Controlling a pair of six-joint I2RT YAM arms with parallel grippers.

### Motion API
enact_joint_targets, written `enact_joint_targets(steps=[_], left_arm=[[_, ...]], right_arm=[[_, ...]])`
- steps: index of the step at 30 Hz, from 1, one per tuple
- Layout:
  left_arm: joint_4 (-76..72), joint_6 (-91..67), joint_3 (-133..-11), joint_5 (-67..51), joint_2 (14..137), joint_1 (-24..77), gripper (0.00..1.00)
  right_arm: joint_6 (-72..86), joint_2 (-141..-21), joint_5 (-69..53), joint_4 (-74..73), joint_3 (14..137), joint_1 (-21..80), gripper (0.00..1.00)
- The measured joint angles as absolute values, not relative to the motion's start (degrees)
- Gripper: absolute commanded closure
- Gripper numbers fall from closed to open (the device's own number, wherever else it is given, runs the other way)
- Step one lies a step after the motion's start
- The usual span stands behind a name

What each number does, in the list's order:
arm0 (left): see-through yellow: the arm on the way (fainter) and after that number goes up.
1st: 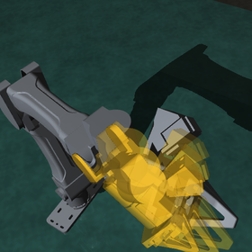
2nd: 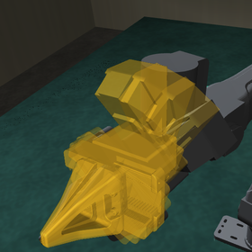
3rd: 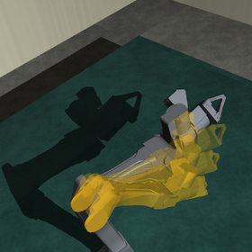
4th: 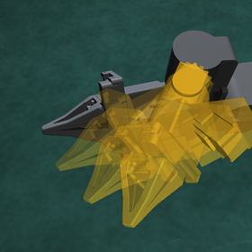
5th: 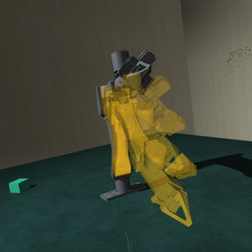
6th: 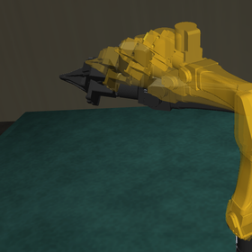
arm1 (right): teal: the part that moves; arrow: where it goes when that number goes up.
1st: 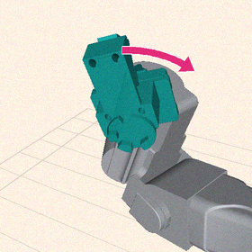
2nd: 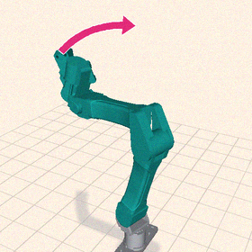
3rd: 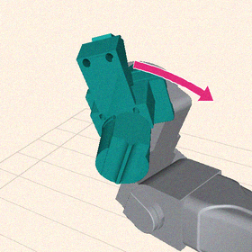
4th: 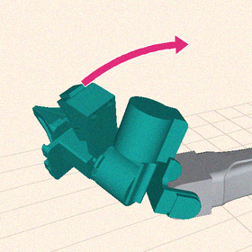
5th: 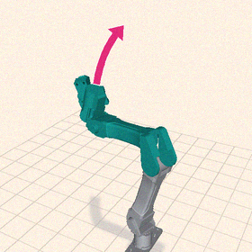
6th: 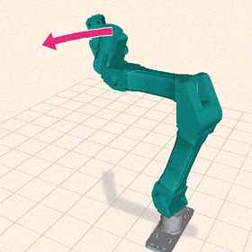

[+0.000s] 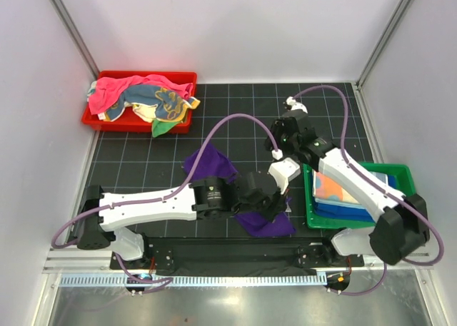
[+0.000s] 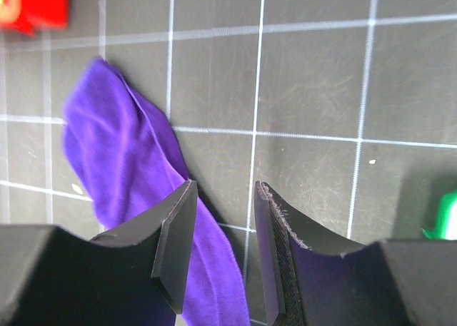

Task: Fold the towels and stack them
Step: Move the towel to the center of the board, then flatten out the crumpled towel

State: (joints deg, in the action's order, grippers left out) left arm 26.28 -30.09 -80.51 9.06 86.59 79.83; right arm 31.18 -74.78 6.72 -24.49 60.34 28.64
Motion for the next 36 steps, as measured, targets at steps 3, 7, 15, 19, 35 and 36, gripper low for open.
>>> enact_joint_targets(steps=[3,7,15,19,35,36], left_arm=[[26.0,-29.7,-78.1,10.5,84.8,79.7,0.70],[26.0,-31.1,-77.1,13.2,84.0,78.9,0.45],[30.9,-42.1,-71.6,21.5,78.3,67.2,0.46],[34.1,-48.9,-66.3,25.3,72.0,56.7,0.46],[35.7,-55.7,-51.7,20.7,61.6,37.6,0.46],[35.4,-55.7,-51.5,20.2,61.9,37.5,0.46]], right_arm=[[29.7,-81.6,2.7,-24.2,62.1,28.6,0.57],[27.4,-93.2,-2.1,-24.1,68.3,28.7,0.59],[23.4,-109.6,-7.1,-24.2,81.2,31.2,0.60],[22.2,-115.5,-7.4,-25.3,87.1,34.0,0.60],[21.2,-125.9,0.3,-30.3,96.4,39.0,0.96],[21.5,-125.8,1.8,-30.4,96.4,38.9,0.96]])
